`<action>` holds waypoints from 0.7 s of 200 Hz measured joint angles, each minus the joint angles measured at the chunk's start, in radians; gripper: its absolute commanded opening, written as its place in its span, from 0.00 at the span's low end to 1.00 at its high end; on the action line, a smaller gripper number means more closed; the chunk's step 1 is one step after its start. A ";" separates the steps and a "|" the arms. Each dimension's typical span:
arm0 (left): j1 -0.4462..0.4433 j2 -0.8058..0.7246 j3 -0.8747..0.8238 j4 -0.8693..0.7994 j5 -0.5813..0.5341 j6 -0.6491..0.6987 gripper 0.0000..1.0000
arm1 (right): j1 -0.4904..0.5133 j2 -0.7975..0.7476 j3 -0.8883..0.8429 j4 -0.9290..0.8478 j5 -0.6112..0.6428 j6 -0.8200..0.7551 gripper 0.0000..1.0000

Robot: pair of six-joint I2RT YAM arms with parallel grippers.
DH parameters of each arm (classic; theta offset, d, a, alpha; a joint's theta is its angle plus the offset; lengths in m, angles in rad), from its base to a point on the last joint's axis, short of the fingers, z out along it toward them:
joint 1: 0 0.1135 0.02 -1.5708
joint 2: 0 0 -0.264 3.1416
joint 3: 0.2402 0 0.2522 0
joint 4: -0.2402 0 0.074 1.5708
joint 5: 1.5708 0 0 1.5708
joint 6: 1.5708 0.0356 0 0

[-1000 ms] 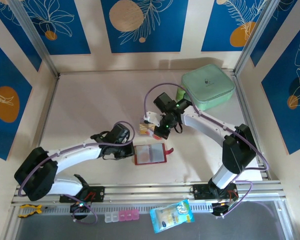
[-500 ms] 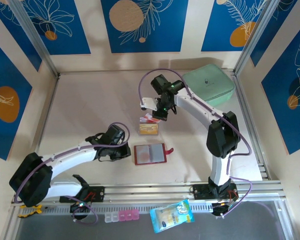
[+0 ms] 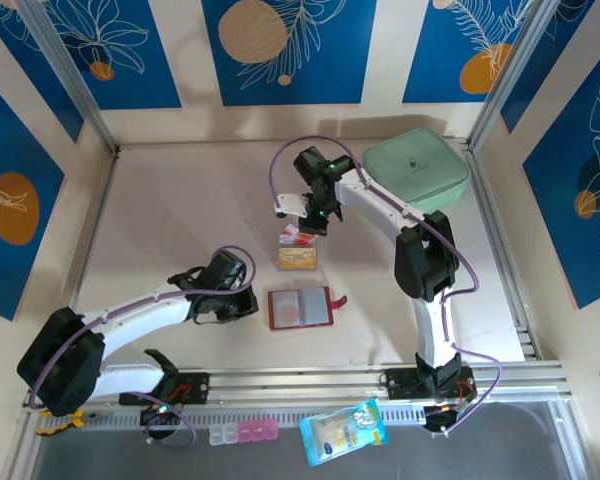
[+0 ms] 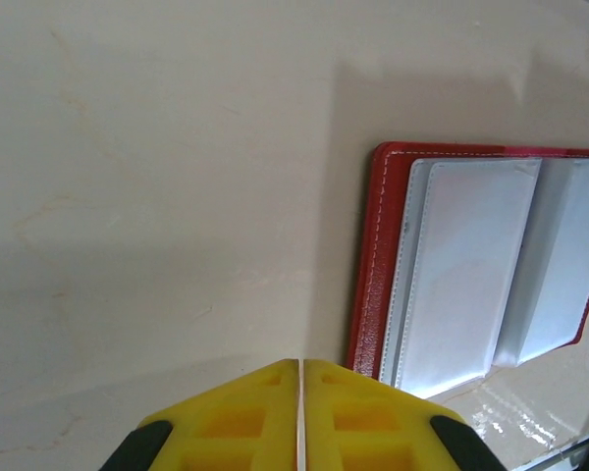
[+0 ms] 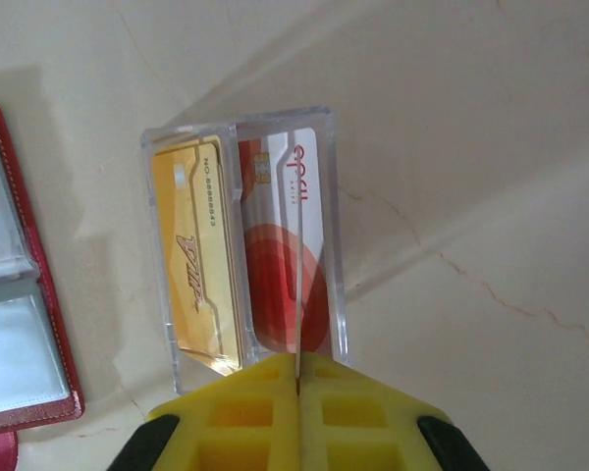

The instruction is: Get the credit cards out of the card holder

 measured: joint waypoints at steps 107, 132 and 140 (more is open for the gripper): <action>0.006 0.077 0.009 0.057 0.039 0.012 0.10 | -0.017 -0.123 -0.096 0.053 -0.048 0.132 0.22; 0.005 0.131 0.031 0.098 0.068 0.018 0.08 | -0.017 -0.217 -0.185 0.117 -0.101 0.279 0.22; 0.004 0.147 0.039 0.110 0.077 0.019 0.08 | -0.017 -0.247 -0.226 0.145 -0.118 0.346 0.21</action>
